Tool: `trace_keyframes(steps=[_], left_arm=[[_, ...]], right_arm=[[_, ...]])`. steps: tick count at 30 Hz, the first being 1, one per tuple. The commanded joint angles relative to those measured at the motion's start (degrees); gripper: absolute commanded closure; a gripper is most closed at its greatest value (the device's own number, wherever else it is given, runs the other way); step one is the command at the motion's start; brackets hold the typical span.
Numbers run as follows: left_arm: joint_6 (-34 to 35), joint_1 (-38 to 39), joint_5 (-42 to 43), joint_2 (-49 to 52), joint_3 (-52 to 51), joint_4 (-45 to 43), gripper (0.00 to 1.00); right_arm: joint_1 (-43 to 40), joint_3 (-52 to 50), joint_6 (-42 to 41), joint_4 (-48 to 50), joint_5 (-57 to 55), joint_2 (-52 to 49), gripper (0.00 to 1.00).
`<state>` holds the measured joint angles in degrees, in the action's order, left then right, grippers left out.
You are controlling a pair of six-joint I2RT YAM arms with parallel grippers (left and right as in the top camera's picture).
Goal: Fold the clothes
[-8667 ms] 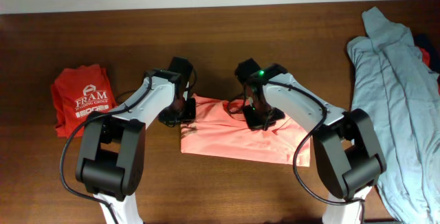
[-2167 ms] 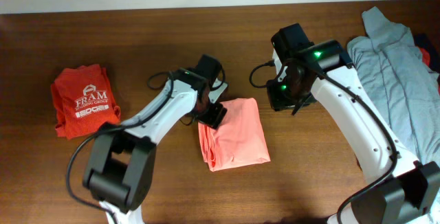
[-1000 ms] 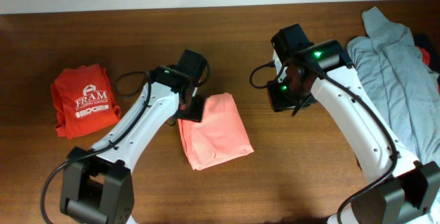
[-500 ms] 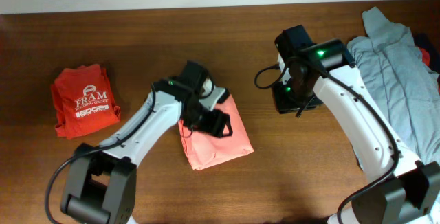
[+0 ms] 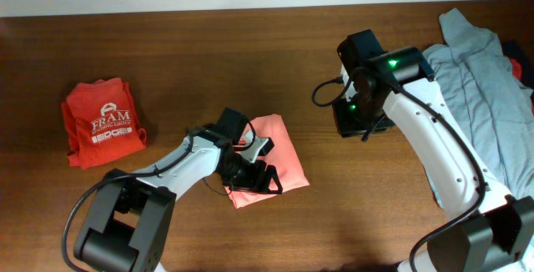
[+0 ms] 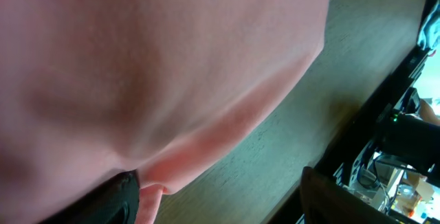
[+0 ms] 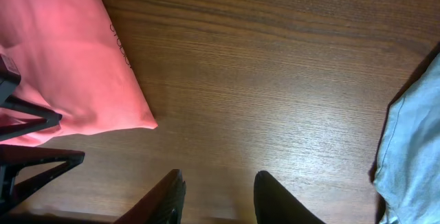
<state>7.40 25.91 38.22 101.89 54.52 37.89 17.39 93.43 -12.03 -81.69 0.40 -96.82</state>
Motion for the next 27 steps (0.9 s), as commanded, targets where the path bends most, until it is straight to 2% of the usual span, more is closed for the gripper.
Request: trace_keyframes(steps=[1,4,9,13,23,25,27], left_arm=[[-0.5,0.1,3.7,-0.9,0.0,-0.3,0.29],[-3.9,0.1,3.6,-4.0,1.9,0.0,0.31],[-4.0,-0.2,-5.1,-12.3,5.7,-1.6,0.28],[-4.0,-0.2,-5.7,-14.0,5.7,-9.8,0.24],[-4.0,-0.2,-6.1,1.6,5.7,-24.1,0.24],[-4.0,-0.2,-6.4,6.2,5.7,-28.1,0.22],[-4.0,-0.2,-6.4,9.9,5.7,-31.8,0.16]], right_arm=[[-0.3,-0.3,-0.3,-0.2,-1.1,-0.2,0.62],[-0.3,-0.3,-0.3,-0.2,-1.2,-0.2,0.62],[-0.3,-0.3,-0.3,-0.1,-1.1,-0.2,0.62],[-0.3,-0.3,-0.3,-0.1,-1.1,-0.2,0.62],[-0.3,-0.3,-0.3,-0.3,-1.1,-0.2,0.62],[-0.3,-0.3,-0.3,-0.6,-1.1,-0.2,0.62],[-0.3,-0.3,-0.3,-0.9,-1.1,-0.2,0.62]])
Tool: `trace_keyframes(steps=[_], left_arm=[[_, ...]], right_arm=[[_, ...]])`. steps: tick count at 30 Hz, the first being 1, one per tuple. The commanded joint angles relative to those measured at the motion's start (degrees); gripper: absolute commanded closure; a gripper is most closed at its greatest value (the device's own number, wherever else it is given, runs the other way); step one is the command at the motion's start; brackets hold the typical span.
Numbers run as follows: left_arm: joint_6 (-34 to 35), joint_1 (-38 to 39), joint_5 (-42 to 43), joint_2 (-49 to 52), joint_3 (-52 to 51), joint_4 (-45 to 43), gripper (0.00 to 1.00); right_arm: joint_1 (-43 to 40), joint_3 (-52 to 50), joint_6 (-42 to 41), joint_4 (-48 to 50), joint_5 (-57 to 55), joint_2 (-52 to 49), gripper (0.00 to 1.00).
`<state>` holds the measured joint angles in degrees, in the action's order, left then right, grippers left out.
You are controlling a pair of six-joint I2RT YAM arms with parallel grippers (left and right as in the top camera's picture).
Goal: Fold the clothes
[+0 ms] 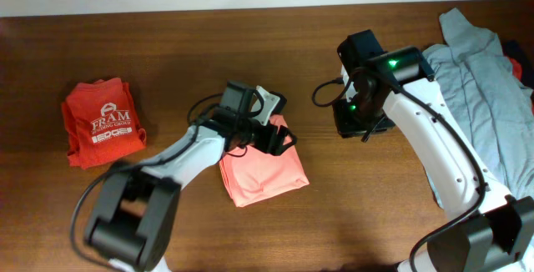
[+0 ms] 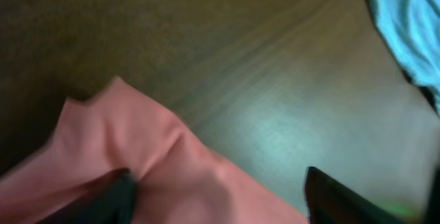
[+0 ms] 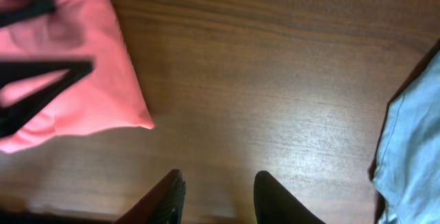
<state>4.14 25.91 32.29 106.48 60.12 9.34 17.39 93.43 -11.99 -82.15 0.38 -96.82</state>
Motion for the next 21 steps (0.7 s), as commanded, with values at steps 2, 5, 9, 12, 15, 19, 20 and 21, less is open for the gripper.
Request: trace_keyframes(steps=[2,5,9,12,15,19,20,21], left_arm=[[-0.7,-0.2,-0.4,7.7,0.1,-5.4,0.14],[-0.8,-0.2,2.4,8.0,0.3,-5.7,0.14],[-0.7,-0.9,9.0,4.7,1.8,-5.6,0.18],[-0.8,-2.9,7.9,-1.7,2.4,-4.2,0.17],[-0.8,-6.3,4.1,-8.1,2.4,-1.7,0.14],[-0.8,-11.2,0.6,-11.6,2.4,-0.3,0.13],[-0.8,-12.3,0.2,-11.5,2.4,-0.3,0.14],[-0.8,-13.4,-0.7,-10.9,2.4,-0.3,0.17]], right_arm=[[-0.3,-0.3,-0.4,-0.6,-1.0,-0.2,0.62],[-0.3,-0.3,-0.3,-0.8,-1.1,-0.2,0.62],[-0.3,-0.3,-0.3,-0.8,-1.1,-0.2,0.62],[-0.3,-0.3,-0.3,-0.8,-1.1,-0.2,0.62],[-0.3,-0.3,-0.3,-0.9,-1.1,-0.2,0.62],[-0.1,-0.3,1.2,-1.0,3.6,-0.2,0.62],[0.0,-0.3,2.4,-0.7,7.8,-0.2,0.64],[0.3,-0.3,2.7,-0.4,10.6,-0.2,0.66]])
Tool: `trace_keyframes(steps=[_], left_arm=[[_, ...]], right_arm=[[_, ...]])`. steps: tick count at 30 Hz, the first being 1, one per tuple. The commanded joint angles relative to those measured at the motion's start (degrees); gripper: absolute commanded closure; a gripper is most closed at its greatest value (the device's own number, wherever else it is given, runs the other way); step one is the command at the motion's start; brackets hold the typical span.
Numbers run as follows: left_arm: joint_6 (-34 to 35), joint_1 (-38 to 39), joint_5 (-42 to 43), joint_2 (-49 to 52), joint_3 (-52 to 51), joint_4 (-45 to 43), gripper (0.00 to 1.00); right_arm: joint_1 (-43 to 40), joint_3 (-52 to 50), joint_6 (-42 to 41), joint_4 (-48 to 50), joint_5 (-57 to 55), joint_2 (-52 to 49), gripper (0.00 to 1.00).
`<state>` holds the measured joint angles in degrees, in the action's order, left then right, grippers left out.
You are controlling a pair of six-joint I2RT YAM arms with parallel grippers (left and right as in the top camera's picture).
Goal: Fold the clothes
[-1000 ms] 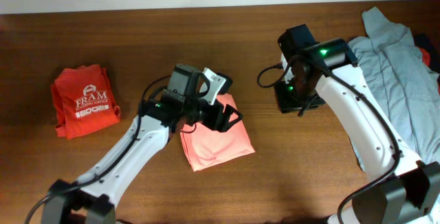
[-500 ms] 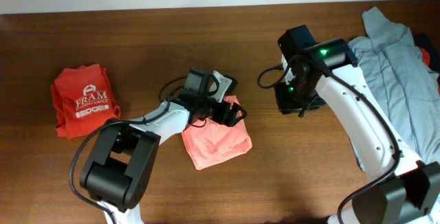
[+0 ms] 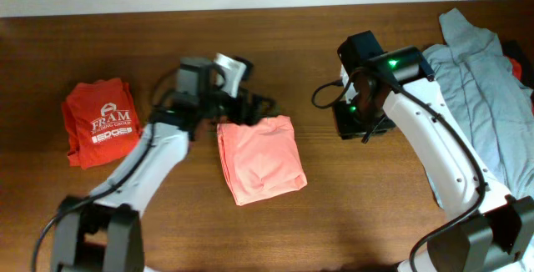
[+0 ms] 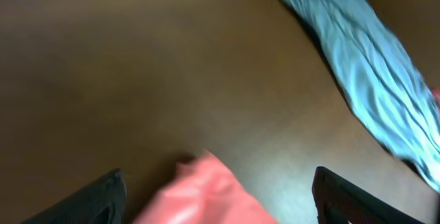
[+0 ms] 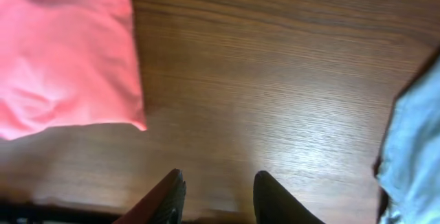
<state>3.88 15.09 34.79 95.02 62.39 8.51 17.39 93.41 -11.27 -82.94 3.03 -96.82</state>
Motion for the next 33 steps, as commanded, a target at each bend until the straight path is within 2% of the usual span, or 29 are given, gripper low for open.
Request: trace_keyframes(steps=[1,4,8,14,20,25,28,33], left_arm=[[-0.5,-3.1,-3.3,1.1,0.1,0.5,0.19],[-1.0,-3.5,-3.3,4.1,0.1,0.5,0.19],[-0.9,-2.8,-2.2,9.0,0.1,0.8,0.19],[-1.0,-2.5,-2.3,14.6,0.1,3.5,0.19],[-1.0,-2.5,-2.3,17.5,0.1,7.8,0.19],[-0.9,-2.5,-3.2,18.0,0.1,13.9,0.19],[-0.9,-2.5,-3.1,18.0,0.1,20.7,0.19],[-1.0,-2.5,-3.2,18.0,0.1,32.8,0.19]], right_arm=[[0.8,-0.3,2.0,0.8,9.4,-0.2,0.67],[3.5,-1.0,1.9,3.8,12.7,-0.3,0.73],[7.4,-5.4,-0.3,9.8,13.3,-0.3,0.73],[11.4,-19.0,-2.4,25.4,21.4,-0.7,0.74],[12.0,-30.3,-6.5,38.4,22.5,-2.7,0.76],[11.9,-34.8,-6.9,41.6,22.1,-5.9,0.76],[11.8,-35.1,-6.9,41.6,21.4,-7.9,0.76],[11.5,-35.1,-6.8,41.6,14.1,-8.8,0.75]])
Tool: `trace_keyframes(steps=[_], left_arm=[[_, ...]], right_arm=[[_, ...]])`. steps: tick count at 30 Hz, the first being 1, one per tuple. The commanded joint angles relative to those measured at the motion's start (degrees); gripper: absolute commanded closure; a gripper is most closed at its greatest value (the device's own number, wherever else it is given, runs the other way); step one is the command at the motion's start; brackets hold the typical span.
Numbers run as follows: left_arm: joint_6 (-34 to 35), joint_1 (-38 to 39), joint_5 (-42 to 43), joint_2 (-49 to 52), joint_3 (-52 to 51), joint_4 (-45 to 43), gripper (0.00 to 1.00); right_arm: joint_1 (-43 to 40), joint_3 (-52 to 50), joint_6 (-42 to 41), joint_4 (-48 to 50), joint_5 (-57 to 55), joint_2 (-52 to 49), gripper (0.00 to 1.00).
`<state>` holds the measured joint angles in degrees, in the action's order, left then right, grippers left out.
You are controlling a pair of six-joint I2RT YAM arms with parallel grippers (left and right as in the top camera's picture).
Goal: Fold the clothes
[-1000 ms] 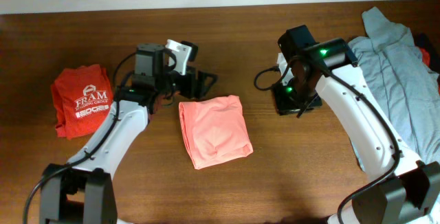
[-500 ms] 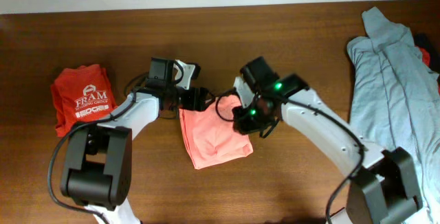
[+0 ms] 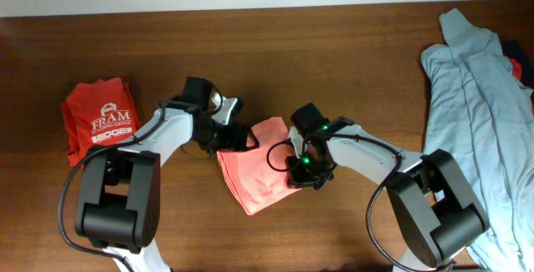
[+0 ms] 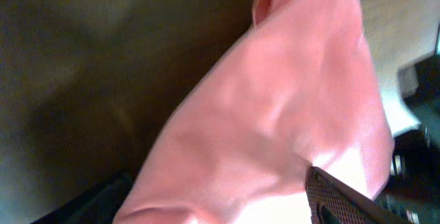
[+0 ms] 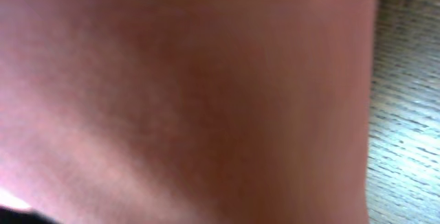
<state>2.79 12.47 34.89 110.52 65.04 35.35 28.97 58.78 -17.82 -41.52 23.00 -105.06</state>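
Note:
A folded salmon-pink cloth (image 3: 257,168) lies mid-table, turned like a diamond. My left gripper (image 3: 236,135) sits low at its upper left edge. In the left wrist view the pink cloth (image 4: 275,107) fills the space between the two wide-apart fingers (image 4: 344,196), and the left gripper (image 4: 216,186) is open. My right gripper (image 3: 302,170) rests on the cloth's right edge. The right wrist view is filled by pink cloth (image 5: 172,93), which hides its fingers. A folded red shirt (image 3: 100,123) with white print lies at the far left.
A heap of unfolded pale blue-grey clothes (image 3: 476,88) covers the right end of the table, with a dark item at the far right edge. The brown wooden tabletop (image 3: 375,230) shows between the pink cloth and the heap.
The left gripper came down from above the cloth's upper left corner onto that edge. The right gripper moved from well right of the cloth onto its right edge. The cloth has turned slightly.
At first the left gripper was down on the pink cloth's lower part while the right hovered off to its right. The left was then at the top edge, then off the cloth at the upper left. Now both grippers are at the cloth's edges.

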Motion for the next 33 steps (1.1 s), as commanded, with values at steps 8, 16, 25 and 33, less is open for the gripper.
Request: trace_keyframes(steps=[8,16,25,33], left_arm=[[0.2,0.1,-3.2,2.5,-2.6,17.2,0.36],[0.1,0.1,0.6,2.3,-2.6,16.1,0.28],[-2.5,0.1,2.4,-5.7,-2.3,4.5,0.28],[-2.4,0.2,4.5,-5.8,-2.3,-9.2,0.02]], right_arm=[[-8.8,-0.1,3.7,0.4,-12.3,-0.5,0.75],[-12.5,1.5,8.6,-1.8,-12.3,-0.5,0.62],[-12.5,10.8,8.6,-14.2,-19.3,4.8,0.61],[-12.5,22.5,8.6,-21.9,-20.6,15.4,0.59]])
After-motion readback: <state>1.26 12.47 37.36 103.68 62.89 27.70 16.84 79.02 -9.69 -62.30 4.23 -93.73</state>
